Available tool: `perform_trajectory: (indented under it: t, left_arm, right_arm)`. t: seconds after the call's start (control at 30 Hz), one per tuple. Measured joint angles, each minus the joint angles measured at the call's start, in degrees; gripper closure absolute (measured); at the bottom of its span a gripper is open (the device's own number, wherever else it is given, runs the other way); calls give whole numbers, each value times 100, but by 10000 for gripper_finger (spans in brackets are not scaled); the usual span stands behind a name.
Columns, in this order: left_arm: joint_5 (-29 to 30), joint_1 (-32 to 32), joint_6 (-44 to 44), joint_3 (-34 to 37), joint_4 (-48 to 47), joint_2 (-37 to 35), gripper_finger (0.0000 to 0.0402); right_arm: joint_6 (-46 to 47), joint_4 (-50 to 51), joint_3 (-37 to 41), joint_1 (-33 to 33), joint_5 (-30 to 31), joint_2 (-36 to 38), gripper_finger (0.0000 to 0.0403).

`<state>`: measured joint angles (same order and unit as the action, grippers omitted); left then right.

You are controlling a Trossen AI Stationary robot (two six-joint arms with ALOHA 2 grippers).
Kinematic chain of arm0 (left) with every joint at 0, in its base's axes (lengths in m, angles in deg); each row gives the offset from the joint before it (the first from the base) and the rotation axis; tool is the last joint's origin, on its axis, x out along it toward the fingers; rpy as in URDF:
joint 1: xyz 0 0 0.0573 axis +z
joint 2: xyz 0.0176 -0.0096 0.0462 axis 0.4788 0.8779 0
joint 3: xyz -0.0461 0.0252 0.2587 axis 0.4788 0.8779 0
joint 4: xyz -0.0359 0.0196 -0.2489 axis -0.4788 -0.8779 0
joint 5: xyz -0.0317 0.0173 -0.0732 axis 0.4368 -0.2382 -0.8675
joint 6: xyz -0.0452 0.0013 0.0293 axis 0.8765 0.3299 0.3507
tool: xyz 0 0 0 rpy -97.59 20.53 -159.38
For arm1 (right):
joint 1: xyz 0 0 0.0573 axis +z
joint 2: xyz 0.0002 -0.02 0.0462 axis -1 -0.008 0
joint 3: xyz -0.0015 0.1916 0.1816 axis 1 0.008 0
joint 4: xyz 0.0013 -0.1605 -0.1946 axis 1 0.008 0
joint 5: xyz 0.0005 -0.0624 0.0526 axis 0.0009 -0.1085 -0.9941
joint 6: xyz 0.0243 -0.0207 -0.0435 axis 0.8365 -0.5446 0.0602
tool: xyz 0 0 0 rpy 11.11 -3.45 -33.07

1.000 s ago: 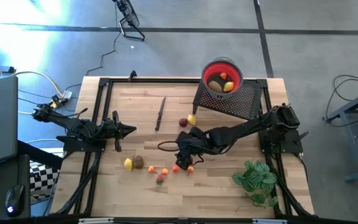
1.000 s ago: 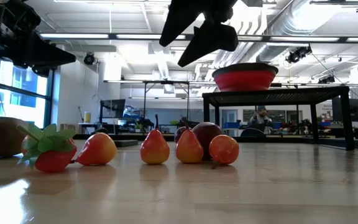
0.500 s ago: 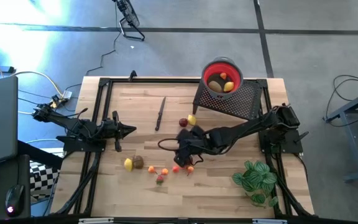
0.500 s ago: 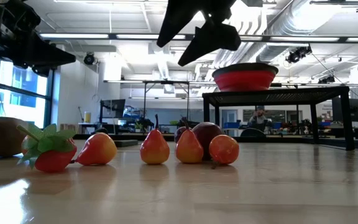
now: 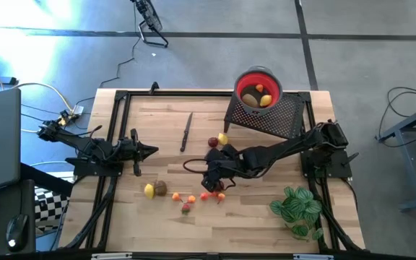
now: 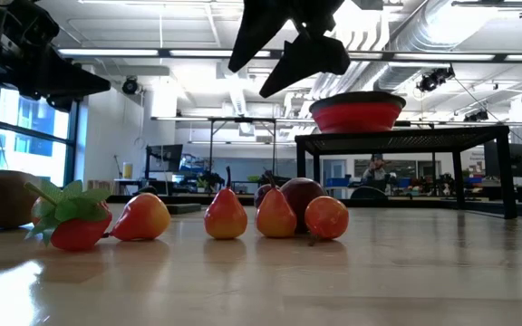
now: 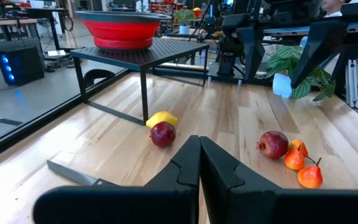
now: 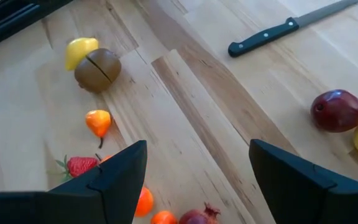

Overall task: Pick & Place Fruit
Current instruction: Put the red pomegranate into the red strainer bowl on the shelf

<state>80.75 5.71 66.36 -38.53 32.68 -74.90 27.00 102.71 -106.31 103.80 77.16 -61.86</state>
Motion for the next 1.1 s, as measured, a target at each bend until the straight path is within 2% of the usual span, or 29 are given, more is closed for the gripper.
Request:
perform_trajectory:
  t: [0.23,0.43,0.53,0.83,1.1]
  left_arm:
    - [0,0,20,0,12,0,402]
    - [-2,0,20,2,42,0,402]
    - [-2,0,21,2,48,0,402]
    - [-2,0,22,2,61,0,402]
    - [-1,0,24,2,52,2,402]
  right_arm:
    - [8,-20,0,-2,-54,2,128]
    - [783,61,0,28,-501,0,128]
    - [798,164,0,87,-654,0,128]
    - [802,711,0,284,-598,-4,128]
    - [668,697,5,364,-681,-485,128]
